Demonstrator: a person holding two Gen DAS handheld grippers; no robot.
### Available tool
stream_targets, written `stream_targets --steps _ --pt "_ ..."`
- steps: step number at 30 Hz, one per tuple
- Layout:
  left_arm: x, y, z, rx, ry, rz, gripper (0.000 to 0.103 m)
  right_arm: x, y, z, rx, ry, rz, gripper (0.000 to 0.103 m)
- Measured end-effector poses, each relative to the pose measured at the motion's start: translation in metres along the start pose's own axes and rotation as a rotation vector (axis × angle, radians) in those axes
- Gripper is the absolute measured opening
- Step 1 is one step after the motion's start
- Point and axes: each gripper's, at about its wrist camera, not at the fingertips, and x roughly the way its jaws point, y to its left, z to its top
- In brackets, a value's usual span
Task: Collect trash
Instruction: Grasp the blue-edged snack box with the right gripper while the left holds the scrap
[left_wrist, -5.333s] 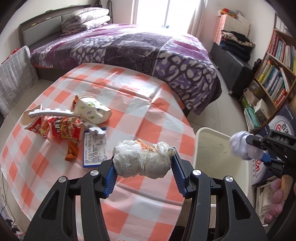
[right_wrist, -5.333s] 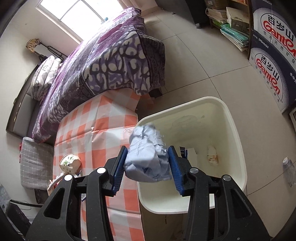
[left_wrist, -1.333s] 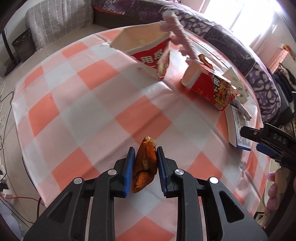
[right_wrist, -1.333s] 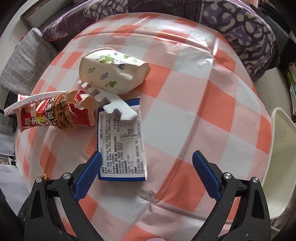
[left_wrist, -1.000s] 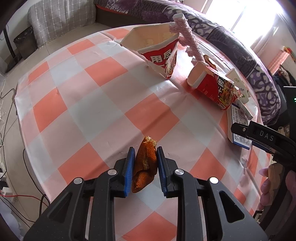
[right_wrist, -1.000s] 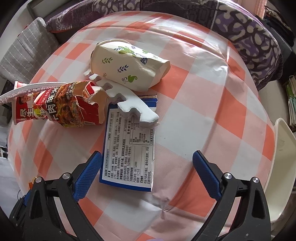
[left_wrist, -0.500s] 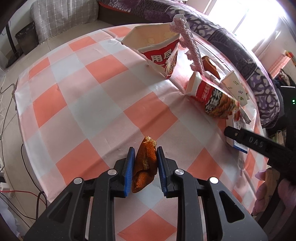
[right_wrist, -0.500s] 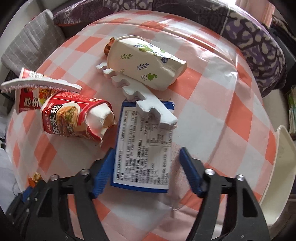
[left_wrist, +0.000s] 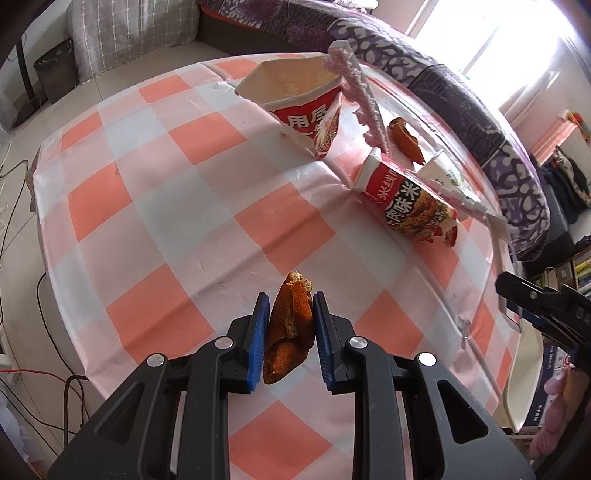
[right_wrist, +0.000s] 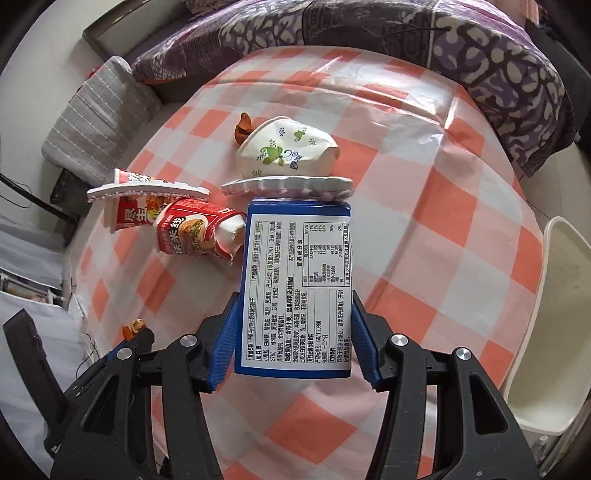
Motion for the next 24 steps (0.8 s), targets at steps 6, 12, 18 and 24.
stream_targets --steps 6,12,18,24 --pt "-0.011 -0.012 -0.001 0.016 -0.022 -0.013 0.025 -0.032 -0.011 -0.012 -0.019 -0.082 -0.019 0.053" --pt "-0.018 -0.023 -0.001 0.038 -0.043 -0.012 0.025 -0.051 -0.028 -0.018 -0.019 -0.128 -0.071 0.053" --pt "-0.018 -0.035 0.002 0.052 -0.048 -0.007 0.025 -0.058 -0.041 -0.017 -0.003 -0.148 -0.085 0.053" --pt "-0.022 -0.050 0.006 0.074 -0.062 -0.008 0.025 -0.066 -0.053 -0.016 0.027 -0.171 -0.090 0.053"
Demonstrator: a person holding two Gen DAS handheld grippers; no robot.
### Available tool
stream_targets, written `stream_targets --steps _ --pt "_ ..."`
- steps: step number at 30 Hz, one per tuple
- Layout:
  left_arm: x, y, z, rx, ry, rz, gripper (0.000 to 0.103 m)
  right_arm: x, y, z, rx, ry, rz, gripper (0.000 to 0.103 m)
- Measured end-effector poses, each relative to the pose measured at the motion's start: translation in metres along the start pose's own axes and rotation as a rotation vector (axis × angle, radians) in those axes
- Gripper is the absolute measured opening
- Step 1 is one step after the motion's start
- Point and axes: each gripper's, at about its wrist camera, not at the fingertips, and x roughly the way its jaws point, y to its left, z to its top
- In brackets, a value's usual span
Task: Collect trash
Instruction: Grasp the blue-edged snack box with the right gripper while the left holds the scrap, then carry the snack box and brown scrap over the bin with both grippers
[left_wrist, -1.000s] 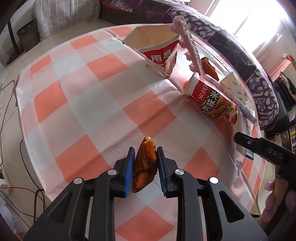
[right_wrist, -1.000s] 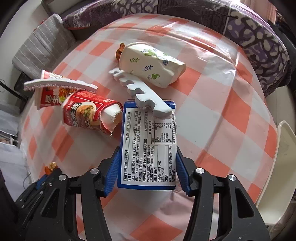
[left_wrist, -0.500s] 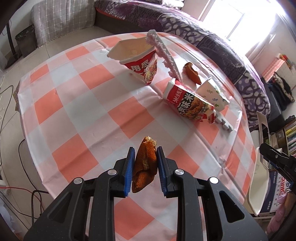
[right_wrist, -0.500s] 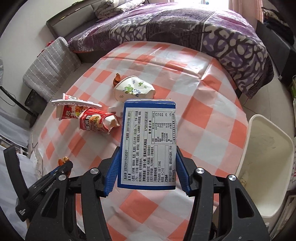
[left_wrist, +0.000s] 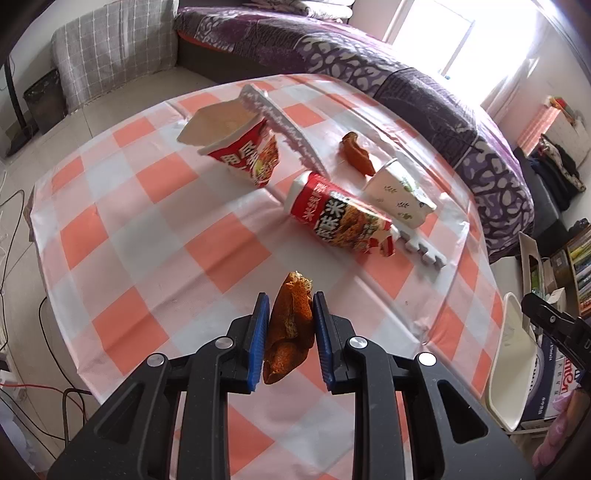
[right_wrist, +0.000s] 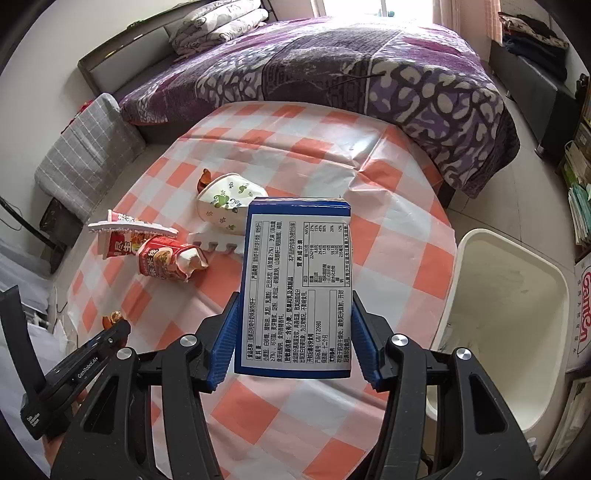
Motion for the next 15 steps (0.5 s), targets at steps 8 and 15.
stream_targets --steps 8,15 --pt "-0.005 -0.028 0.007 0.035 -0.017 -0.014 0.025 -0.008 -0.024 0.004 0.052 -0.016 -0.005 0.053" --pt "-0.007 -0.056 0.006 0.074 -0.019 -0.025 0.025 -0.017 -0.048 0.006 0.098 -0.035 -0.008 0.053"
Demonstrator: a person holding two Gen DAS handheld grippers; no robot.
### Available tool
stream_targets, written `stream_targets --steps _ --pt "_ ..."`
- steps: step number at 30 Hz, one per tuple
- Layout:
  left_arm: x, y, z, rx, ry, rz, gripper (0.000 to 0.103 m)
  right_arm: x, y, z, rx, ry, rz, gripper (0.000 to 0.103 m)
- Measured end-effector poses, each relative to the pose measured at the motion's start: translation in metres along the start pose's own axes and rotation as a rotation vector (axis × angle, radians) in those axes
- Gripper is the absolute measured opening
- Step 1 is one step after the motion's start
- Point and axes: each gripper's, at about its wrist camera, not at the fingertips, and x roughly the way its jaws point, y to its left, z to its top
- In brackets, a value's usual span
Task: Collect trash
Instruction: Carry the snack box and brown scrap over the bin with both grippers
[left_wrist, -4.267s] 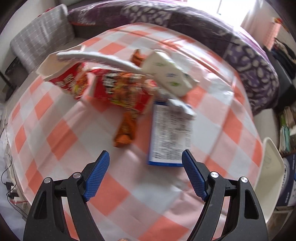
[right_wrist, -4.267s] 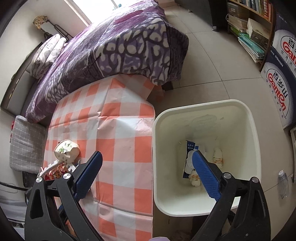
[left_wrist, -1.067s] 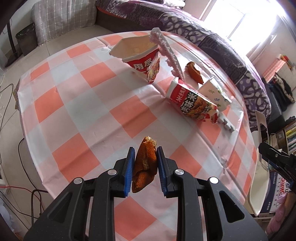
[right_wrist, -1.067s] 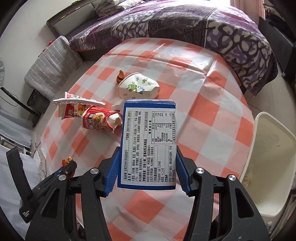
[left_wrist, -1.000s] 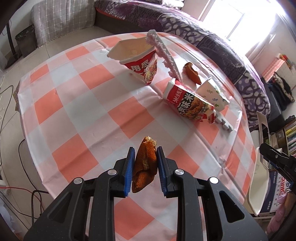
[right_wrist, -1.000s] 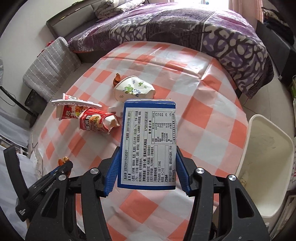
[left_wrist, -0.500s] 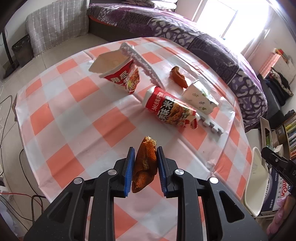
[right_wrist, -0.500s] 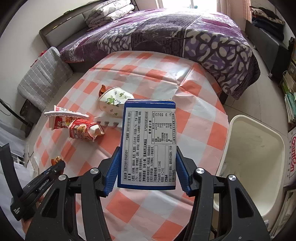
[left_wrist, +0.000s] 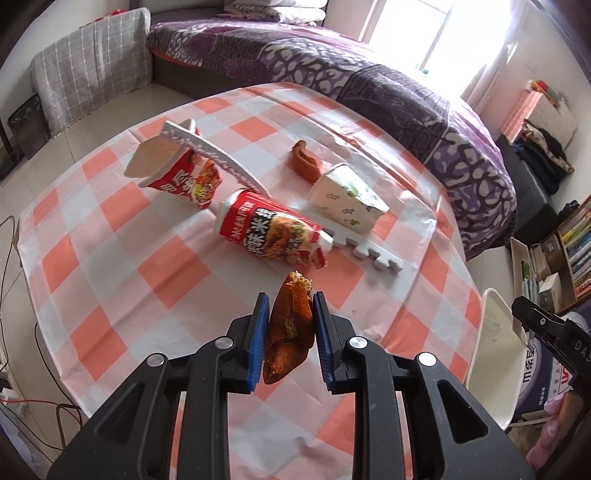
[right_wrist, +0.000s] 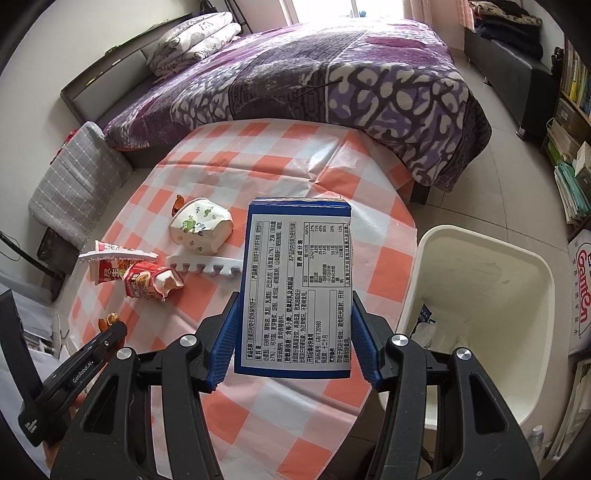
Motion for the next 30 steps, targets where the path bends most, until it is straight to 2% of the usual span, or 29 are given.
stream_targets --steps 30 --pt "-0.015 -0.124 -0.008 0.190 -0.015 -0.076 0.025 -0.044 -0.106 0.006 0.266 -0.083 -0.031 0.053"
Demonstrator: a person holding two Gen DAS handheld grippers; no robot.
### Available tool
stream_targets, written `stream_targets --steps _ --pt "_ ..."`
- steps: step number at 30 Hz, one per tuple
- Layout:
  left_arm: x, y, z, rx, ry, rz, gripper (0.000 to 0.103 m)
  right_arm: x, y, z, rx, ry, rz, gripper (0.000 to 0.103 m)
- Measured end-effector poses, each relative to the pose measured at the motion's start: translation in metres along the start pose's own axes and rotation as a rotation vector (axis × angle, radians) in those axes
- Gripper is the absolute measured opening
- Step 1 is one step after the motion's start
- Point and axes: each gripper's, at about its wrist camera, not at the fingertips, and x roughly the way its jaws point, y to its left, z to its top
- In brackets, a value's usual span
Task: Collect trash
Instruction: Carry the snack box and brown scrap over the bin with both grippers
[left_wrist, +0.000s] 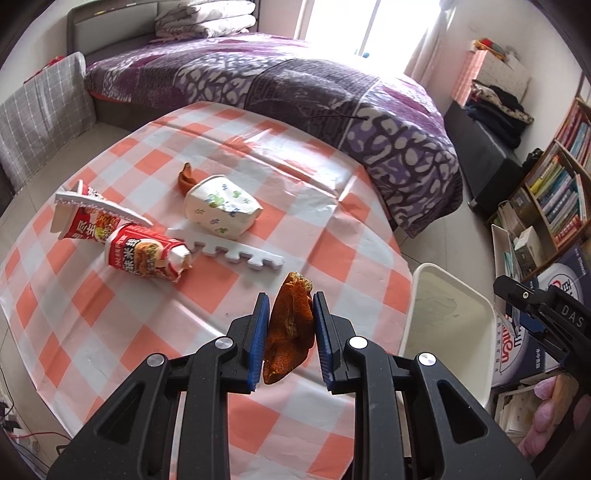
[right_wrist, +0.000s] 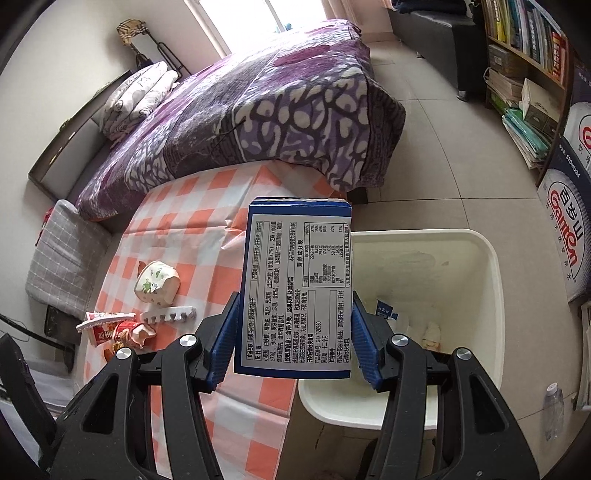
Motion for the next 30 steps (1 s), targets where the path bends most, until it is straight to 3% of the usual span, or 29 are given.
stream_targets --steps 16,19,30 --pt "0.003 -0.069 -0.003 0.106 0.013 -0.039 0.025 -0.018 -0.061 0.013 0.182 -0.041 -0.031 0.055" --pt "0.005 -0.082 -0.005 0.125 0.018 -0.045 0.025 -0.022 -0.074 0.014 0.227 -0.047 -0.028 0.064" --pt "0.008 -0.127 -0.014 0.201 0.029 -0.058 0.025 -0.036 -0.118 0.019 0.376 -0.086 0.005 0.074"
